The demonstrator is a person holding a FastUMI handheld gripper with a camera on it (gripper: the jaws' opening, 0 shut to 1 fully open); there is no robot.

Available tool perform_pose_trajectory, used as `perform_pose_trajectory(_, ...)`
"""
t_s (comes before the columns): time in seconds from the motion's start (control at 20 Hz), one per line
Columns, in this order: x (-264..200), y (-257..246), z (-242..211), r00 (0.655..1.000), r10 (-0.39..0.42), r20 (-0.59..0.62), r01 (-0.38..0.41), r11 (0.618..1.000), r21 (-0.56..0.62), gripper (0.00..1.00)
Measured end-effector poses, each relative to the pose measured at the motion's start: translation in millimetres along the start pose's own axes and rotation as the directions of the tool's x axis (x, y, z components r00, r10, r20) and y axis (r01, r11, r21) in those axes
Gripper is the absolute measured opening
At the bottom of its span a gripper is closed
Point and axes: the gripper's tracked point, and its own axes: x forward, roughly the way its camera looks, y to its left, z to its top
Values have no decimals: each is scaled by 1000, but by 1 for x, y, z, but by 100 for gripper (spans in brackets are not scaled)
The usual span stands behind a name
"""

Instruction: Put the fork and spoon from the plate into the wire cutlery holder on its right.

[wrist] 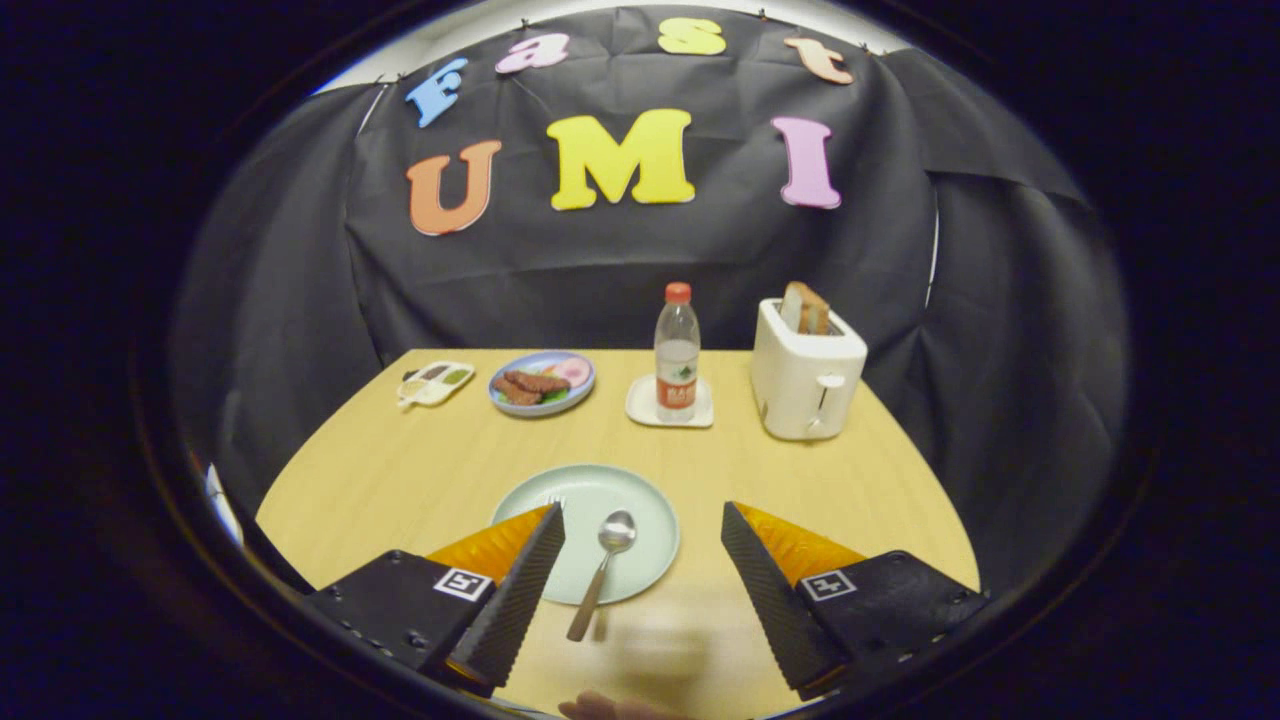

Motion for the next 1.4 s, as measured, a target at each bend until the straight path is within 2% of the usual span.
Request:
perform_pose_trajectory(0.25, 50, 32, -52, 994, -18, -105, 19, 1000, 9, 96)
perform_pose_trajectory(0.5, 89, 34, -93, 974, -48, -222, 62, 997, 55, 96)
perform_pose_trajectory(0.6, 97, 34, -98, 969, -51, -243, 67, 996, 61, 92)
perform_pose_trajectory(0.7, 100, 32, -101, 964, -59, -261, 76, 996, 55, 73)
perform_pose_trajectory(0.85, 102, 31, -107, 953, -72, -294, 92, 994, 56, 55)
perform_pose_trajectory(0.9, 100, 26, -108, 947, -100, -304, 121, 991, 50, 42)
perform_pose_trajectory(0.95, 101, 27, -110, 945, -94, -314, 118, 991, 58, 31)
perform_pose_trajectory(1.0, 99, 29, -110, 943, -87, -321, 113, 992, 62, 16)
perform_pose_trajectory(1.1, 101, 28, -109, 940, -86, -331, 112, 992, 60, 15)
perform_pose_trajectory(1.2, 98, 28, -110, 938, -76, -339, 105, 992, 70, 6)
perform_pose_trajectory(1.3, 96, 31, -111, 933, -42, -358, 82, 992, 97, 1)
perform_pose_trajectory(1.4, 86, 33, -110, 929, -8, -370, 53, 992, 114, 1)
